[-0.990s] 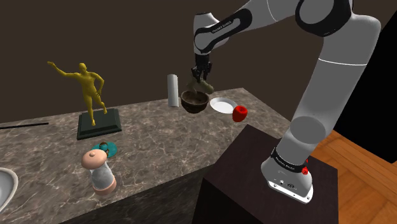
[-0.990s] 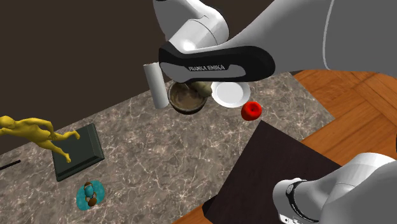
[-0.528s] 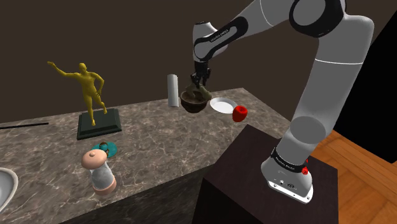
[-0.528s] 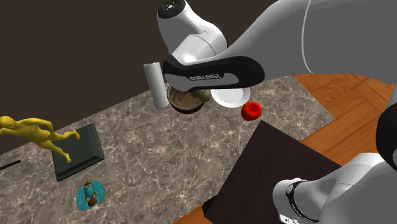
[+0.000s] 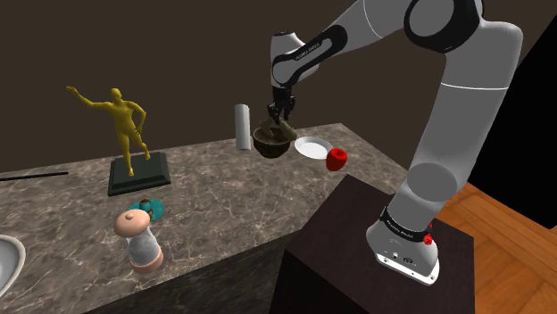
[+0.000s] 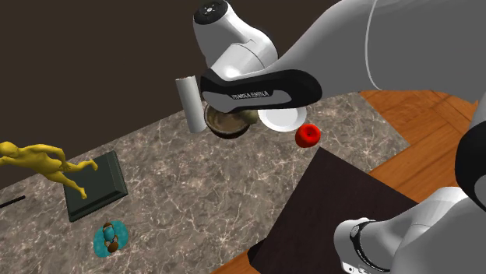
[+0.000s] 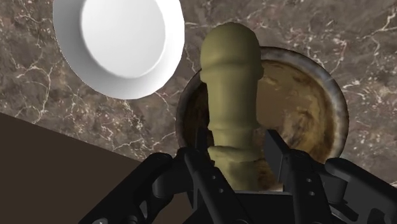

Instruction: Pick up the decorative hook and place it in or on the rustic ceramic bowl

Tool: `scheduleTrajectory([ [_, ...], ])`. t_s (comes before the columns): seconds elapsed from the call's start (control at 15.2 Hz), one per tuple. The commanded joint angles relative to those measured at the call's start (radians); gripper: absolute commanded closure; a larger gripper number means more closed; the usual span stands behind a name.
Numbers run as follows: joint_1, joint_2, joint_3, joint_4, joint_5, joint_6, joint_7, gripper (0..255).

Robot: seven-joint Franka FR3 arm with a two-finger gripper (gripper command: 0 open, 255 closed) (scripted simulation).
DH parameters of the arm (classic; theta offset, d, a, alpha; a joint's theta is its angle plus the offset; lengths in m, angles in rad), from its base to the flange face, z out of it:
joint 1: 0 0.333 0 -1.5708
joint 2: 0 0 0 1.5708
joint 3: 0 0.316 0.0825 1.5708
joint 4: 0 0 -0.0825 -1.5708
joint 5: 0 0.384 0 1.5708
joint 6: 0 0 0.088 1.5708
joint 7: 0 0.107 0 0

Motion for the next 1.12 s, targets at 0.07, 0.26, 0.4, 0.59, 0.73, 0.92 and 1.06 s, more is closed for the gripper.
scheduleTrajectory([
  [0.07,0.002,0.006,0.002,-0.007,0.001,0.002,0.000,0],
  [0.26,0.002,0.006,0.002,-0.009,0.001,0.003,0.000,0],
  [0.4,0.004,-0.013,0.005,0.005,0.006,-0.029,-0.003,0],
  [0.59,0.011,-0.056,0.012,0.046,0.016,-0.114,-0.009,0],
  [0.73,0.011,-0.056,0.012,0.046,0.016,-0.114,-0.009,0],
  [0.92,0.011,-0.056,0.012,0.046,0.016,-0.114,-0.009,0],
  [1.06,0.011,-0.056,0.012,0.046,0.016,-0.114,-0.009,0],
])
